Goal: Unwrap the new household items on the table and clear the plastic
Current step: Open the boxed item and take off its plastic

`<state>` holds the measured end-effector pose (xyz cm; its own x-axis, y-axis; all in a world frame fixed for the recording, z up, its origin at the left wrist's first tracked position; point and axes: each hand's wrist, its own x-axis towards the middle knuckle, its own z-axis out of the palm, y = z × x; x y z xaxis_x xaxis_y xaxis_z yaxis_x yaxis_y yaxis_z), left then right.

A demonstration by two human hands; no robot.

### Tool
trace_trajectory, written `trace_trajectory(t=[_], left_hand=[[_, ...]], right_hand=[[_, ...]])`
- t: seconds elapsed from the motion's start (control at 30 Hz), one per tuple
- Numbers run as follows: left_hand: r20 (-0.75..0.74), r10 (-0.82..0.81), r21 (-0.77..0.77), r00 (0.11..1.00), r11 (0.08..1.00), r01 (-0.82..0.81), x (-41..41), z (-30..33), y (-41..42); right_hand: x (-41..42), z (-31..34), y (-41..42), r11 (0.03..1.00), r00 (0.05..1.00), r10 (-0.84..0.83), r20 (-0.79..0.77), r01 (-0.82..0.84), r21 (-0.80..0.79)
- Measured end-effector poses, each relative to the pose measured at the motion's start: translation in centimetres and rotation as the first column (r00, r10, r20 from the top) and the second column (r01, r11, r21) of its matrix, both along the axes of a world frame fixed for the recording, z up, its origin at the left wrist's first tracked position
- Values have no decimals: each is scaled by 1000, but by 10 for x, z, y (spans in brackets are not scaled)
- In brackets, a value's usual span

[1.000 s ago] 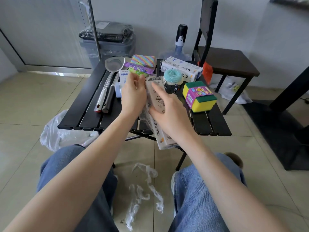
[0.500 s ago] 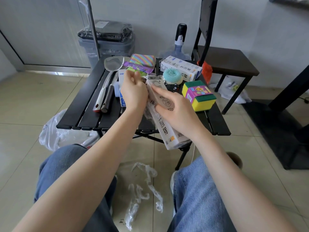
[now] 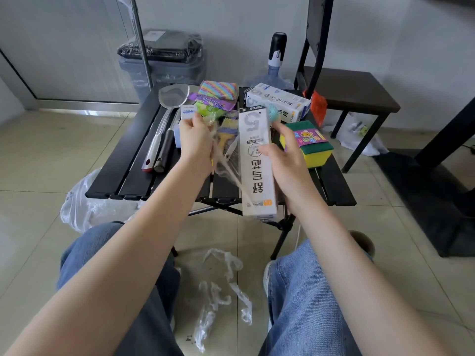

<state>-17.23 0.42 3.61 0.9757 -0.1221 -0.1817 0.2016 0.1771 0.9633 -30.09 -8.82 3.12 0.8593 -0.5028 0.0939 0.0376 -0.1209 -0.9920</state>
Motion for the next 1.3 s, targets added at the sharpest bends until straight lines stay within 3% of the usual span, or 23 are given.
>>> trace_trajectory(t=[0.1,0.2,0.3,0.4,0.43,0.53,0.63,0.7,0.8,0.9,1.03,1.13,1.2,1.3], left_hand=[[-59,-217,108,974,969,222,-3,-1,11],[-61,-446,260,893,857,446,-16,3,17],[60,-609,537,791,687,489,-24,9,25],[-119,-787,620,605,417,665,-25,6,36],[-173,-803,570,570,391,723,-23,1,40],[-126,-775,268,619,574,774,-19,-8,43],[-67,-678,85,732,728,681,-24,-11,39],[-115,-616,-30,780,786,617,-29,-9,34],[-217,-556,-133,803,831,540,-35,0,29],[-269,-574,-189,773,819,542,-38,2,26],[-217,-602,-60,769,794,605,-45,4,24],[-182,-605,-75,775,794,603,-42,5,26],[-175,-642,-144,746,767,626,-38,7,30],[-139,-632,-73,762,774,629,-31,8,38]], right_hand=[[0,5,-5,972,999,-26,-39,35,234],[1,3,-5,942,1000,20,-23,-11,335],[3,-1,-5,938,1000,2,-11,2,347],[5,0,-6,940,996,-82,29,68,335],[6,1,-6,937,994,-102,44,81,341],[11,1,-7,936,991,-104,82,69,346],[17,0,-8,921,988,-121,98,75,382],[17,-3,-7,934,986,-148,81,113,338],[14,-7,-5,971,980,-165,114,141,195],[14,-7,-5,987,977,-151,154,141,74],[18,-4,3,978,959,-168,229,192,-87],[23,-3,4,975,948,-218,234,222,6],[24,0,-2,957,949,-249,193,211,198],[21,0,-15,855,980,-126,157,28,518]])
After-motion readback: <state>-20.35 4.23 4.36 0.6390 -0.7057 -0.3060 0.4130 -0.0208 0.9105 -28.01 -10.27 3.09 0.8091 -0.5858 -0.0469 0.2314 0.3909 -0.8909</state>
